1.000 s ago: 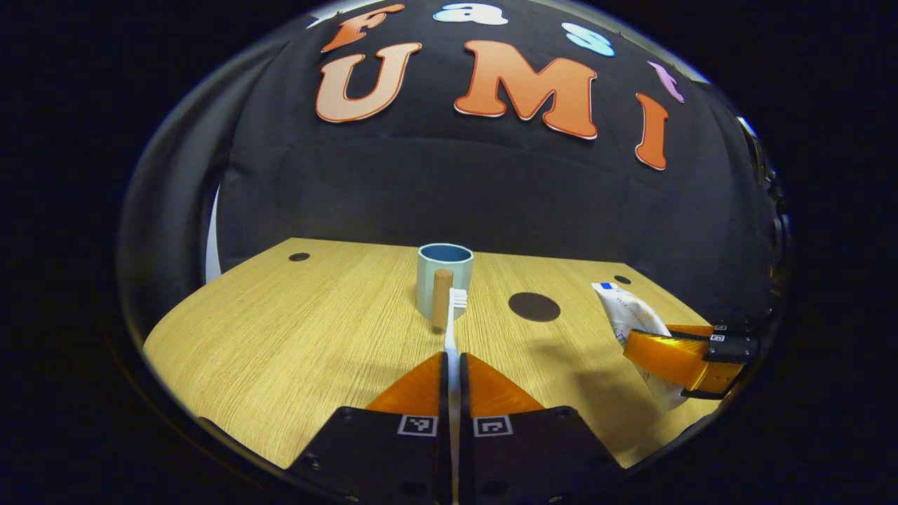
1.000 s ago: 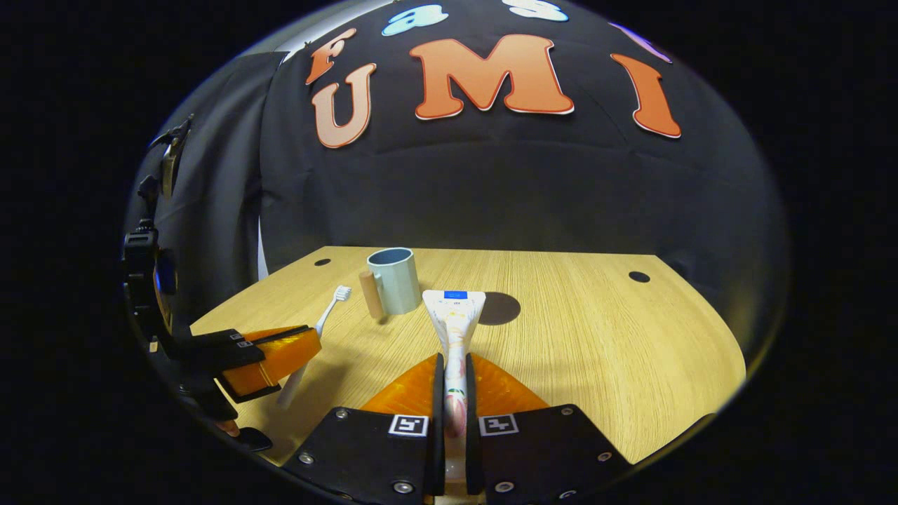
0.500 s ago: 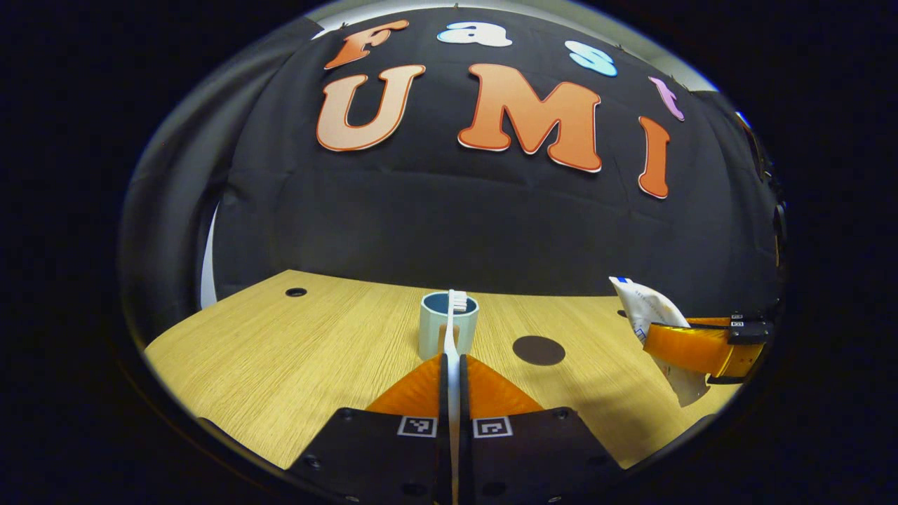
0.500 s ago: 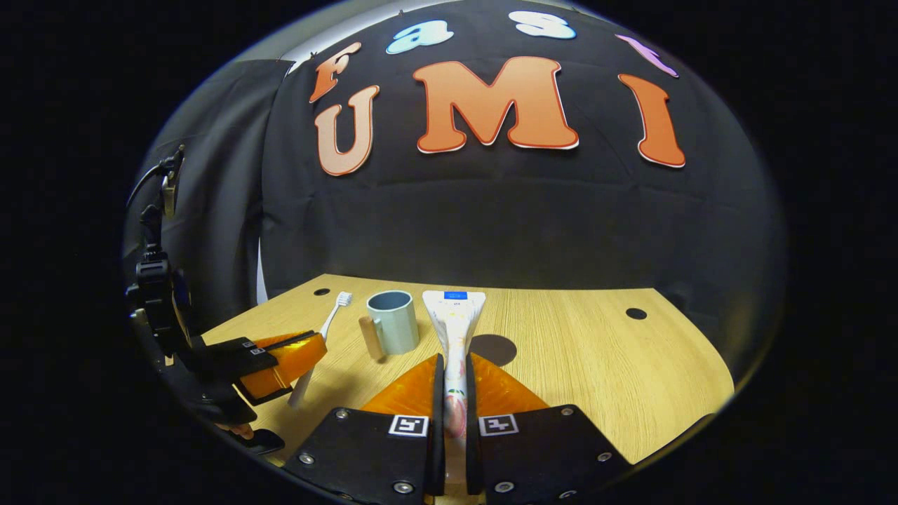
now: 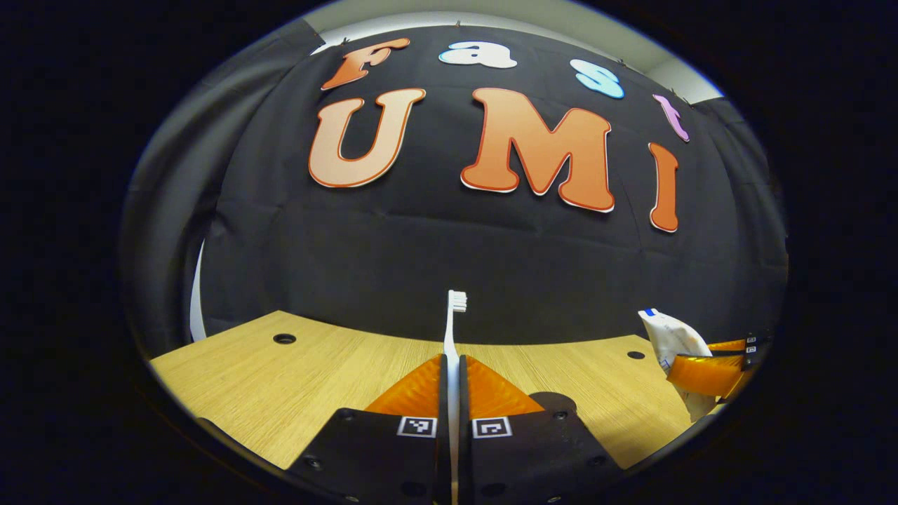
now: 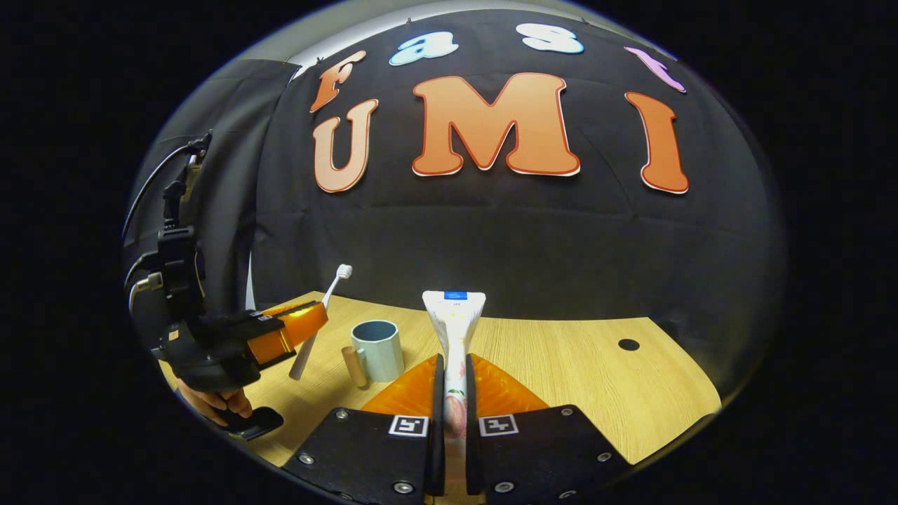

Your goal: Put the toothbrush and toothpaste on the desktop into the cup, then pick up the cup and place it on the coaster on the desktop.

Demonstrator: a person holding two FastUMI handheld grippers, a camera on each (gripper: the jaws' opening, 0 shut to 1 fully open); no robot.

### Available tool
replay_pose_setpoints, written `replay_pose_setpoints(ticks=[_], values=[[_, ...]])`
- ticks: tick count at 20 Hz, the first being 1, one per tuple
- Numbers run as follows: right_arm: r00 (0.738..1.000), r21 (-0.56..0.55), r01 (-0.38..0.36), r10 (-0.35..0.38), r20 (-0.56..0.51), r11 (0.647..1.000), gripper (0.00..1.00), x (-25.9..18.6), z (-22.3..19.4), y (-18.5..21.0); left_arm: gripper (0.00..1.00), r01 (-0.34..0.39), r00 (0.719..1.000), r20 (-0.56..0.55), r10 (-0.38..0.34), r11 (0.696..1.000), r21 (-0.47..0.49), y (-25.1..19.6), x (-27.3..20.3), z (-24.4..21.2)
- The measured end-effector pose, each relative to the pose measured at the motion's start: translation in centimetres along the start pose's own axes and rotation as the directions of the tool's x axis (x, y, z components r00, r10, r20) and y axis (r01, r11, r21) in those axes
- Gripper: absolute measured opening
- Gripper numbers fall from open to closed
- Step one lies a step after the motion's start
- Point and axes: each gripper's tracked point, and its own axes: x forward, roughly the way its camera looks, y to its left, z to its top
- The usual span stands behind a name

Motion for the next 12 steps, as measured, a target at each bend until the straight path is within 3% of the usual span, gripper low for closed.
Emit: replay_pose_setpoints(ticks=[5, 12], values=[[1.000, -0.007, 0.027, -0.027, -0.014, 1.000, 0.12, 1.6, 0.1, -1.5, 0.04, -0.002, 0.997, 0.073, 0.001, 1.000, 0.008, 0.4, 4.0, 2.4], [0.998, -0.005, 0.057, -0.057, 0.012, 0.998, 0.12, 3.1, 1.6, -3.2, 0.04, 0.071, 0.991, 0.111, -0.075, 0.997, 0.040, -1.0, 8.8, 4.4]])
